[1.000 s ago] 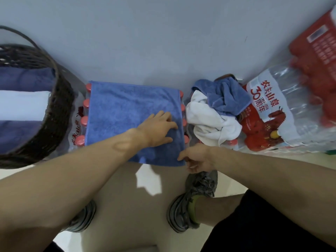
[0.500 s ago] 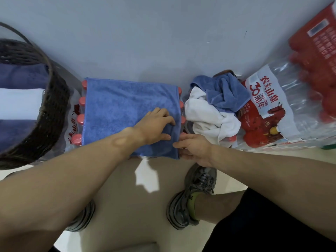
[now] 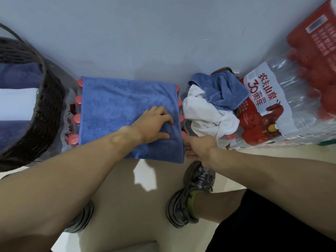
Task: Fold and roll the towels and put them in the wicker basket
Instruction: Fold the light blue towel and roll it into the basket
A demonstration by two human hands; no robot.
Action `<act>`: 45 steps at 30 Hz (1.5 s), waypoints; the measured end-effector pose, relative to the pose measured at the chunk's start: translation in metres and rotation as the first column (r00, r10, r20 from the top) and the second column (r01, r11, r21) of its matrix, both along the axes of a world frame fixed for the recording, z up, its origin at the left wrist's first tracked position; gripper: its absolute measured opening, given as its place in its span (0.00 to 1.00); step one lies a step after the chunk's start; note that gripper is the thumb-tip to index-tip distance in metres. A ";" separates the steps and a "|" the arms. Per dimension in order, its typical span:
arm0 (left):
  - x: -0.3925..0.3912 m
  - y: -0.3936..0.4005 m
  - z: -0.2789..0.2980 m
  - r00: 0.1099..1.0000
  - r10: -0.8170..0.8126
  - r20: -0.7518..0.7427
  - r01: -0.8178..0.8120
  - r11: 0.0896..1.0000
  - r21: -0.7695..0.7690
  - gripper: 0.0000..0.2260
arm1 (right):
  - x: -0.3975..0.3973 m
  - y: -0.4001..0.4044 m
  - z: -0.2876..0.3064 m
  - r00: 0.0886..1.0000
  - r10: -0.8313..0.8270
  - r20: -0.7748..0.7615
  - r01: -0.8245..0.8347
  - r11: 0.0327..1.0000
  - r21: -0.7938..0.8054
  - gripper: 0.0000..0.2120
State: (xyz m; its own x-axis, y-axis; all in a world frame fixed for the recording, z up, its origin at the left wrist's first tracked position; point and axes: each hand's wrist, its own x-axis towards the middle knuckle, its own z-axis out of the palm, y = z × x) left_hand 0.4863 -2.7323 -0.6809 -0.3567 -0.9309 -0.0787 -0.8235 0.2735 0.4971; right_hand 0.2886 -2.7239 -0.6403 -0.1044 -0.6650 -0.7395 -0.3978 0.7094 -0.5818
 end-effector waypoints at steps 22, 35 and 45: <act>-0.015 0.012 0.005 0.937 -0.071 0.343 0.099 0.993 -0.064 0.29 | -0.007 -0.002 -0.021 0.969 0.232 -0.082 -0.226 0.971 0.075 0.08; -0.011 0.006 0.004 0.947 -0.099 0.306 0.117 0.992 -0.041 0.30 | 0.001 0.002 -0.009 0.929 0.319 0.186 -0.359 0.899 0.251 0.07; -0.010 0.007 0.005 0.956 -0.085 0.282 0.099 0.995 -0.032 0.29 | 0.004 0.007 -0.005 0.959 0.220 0.178 -0.271 0.897 0.348 0.03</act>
State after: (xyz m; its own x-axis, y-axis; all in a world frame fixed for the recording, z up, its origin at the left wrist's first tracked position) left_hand 0.4760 -2.7255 -0.6762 -0.4108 -0.9000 -0.1460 -0.8980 0.3716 0.2357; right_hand 0.2927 -2.7166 -0.6453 0.1414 -0.3371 -0.9308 -0.5252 0.7715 -0.3592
